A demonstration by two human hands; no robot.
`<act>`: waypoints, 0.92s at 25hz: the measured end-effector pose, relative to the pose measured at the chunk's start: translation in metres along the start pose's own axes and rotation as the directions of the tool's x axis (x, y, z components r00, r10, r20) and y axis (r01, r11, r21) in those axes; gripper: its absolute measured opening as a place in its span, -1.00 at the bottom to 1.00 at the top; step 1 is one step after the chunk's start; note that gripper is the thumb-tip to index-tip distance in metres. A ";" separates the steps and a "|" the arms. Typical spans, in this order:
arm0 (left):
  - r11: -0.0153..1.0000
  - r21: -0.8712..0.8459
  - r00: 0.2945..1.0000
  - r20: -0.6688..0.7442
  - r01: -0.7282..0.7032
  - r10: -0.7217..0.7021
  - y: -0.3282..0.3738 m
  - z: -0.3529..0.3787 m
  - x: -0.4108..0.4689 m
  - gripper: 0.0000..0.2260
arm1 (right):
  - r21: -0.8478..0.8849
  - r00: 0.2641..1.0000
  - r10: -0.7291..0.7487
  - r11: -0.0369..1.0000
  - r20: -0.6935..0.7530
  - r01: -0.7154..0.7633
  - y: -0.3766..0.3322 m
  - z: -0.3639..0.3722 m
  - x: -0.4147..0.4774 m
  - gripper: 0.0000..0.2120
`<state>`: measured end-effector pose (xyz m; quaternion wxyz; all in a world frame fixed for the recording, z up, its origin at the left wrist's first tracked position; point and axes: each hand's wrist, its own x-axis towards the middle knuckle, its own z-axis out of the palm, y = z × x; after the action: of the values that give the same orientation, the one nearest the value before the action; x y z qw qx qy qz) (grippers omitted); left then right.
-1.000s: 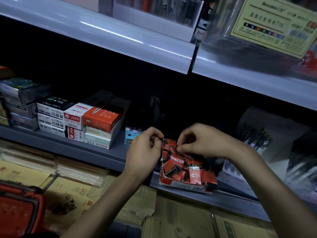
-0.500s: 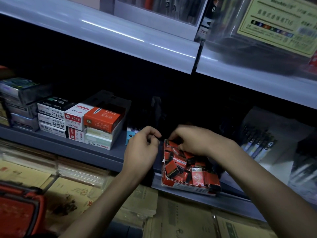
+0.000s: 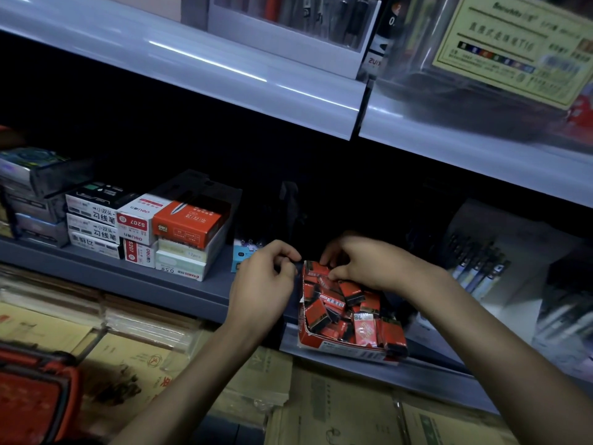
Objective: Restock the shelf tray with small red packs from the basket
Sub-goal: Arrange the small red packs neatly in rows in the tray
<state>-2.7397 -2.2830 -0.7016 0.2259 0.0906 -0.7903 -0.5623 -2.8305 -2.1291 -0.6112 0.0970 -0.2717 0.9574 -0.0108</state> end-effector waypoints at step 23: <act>0.997 0.061 0.995 -0.087 0.049 -0.043 0.007 -0.009 0.002 -0.79 | 0.481 0.979 0.080 0.876 -0.189 0.021 0.007 -0.003 -0.010 -0.82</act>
<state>-2.7367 -2.2892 -0.6924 0.2437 0.1400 -0.7950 -0.5376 -2.8264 -2.1180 -0.6070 0.0635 -0.2218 0.9336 -0.2742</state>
